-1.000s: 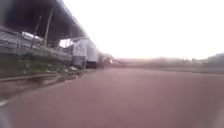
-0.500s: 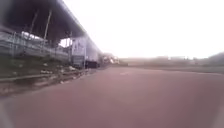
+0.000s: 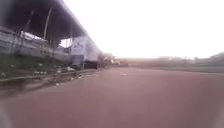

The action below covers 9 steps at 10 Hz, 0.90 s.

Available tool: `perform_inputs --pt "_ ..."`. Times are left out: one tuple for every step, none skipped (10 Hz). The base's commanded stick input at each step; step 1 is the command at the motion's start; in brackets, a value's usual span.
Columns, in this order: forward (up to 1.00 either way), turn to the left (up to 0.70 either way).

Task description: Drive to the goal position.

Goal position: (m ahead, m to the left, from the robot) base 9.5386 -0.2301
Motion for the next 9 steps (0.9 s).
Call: perform_inputs --pt "0.7 0.0" --pt "0.7 0.0" --pt "0.7 0.0" --pt "0.7 0.0" --pt "0.7 0.0" --pt "0.7 0.0" --pt "0.7 0.0" --pt "0.7 0.0" --pt "0.7 0.0"
